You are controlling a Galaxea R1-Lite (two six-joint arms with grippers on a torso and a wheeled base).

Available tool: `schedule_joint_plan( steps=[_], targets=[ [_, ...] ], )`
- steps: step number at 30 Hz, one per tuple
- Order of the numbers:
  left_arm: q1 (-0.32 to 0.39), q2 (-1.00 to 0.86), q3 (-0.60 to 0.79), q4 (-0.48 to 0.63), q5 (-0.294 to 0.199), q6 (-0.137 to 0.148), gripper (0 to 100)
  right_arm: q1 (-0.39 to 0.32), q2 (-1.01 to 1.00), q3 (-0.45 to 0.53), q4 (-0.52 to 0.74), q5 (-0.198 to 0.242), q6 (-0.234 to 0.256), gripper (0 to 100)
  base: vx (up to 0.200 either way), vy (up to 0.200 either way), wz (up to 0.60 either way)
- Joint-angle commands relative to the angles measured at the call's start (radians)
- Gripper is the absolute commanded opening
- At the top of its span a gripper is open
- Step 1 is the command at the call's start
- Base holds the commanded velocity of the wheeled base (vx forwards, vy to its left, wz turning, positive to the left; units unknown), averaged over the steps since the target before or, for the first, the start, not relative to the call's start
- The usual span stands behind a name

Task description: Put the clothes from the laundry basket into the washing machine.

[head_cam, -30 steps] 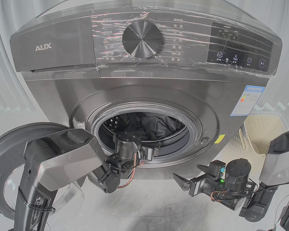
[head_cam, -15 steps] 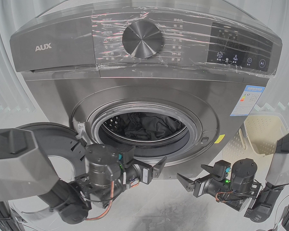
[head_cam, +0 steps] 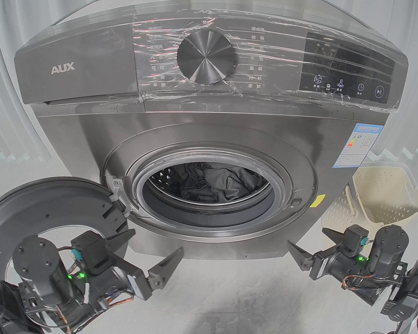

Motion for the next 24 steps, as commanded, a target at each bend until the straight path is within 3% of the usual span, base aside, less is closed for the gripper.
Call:
schedule_joint_plan(
  steps=[1,2,7,13,16,20,24],
  targets=[
    [0.009,-0.133,0.088,-0.005,0.041,0.052,100,-0.012,-0.13,0.052,0.009,-0.049,-0.013,100,0.0,0.0,0.0],
    [0.017,-0.156,0.114,-0.005,0.046,0.077,100,-0.012,-0.168,0.052,0.032,-0.08,-0.015,100,0.0,0.0,0.0],
    [0.021,-0.196,0.136,0.001,0.05,0.086,100,-0.032,-0.239,0.052,0.191,-0.154,0.01,100,-0.2,0.0,0.0],
    [0.041,-0.246,0.142,0.015,0.101,0.12,100,-0.026,-0.362,0.052,0.328,-0.157,0.033,100,-0.2,0.0,0.0],
    [0.057,-0.345,0.14,0.112,0.108,0.141,100,-0.029,-0.472,0.052,0.444,-0.146,0.036,100,-0.2,0.0,0.0],
    [0.078,-0.424,0.14,0.208,0.102,0.147,100,-0.026,-0.618,0.052,0.677,-0.144,0.07,100,-0.2,0.0,0.0],
    [0.089,-0.519,0.14,0.265,0.104,0.144,100,-0.039,-0.733,0.052,0.795,-0.152,0.09,100,-0.2,0.0,0.0]
  ],
)
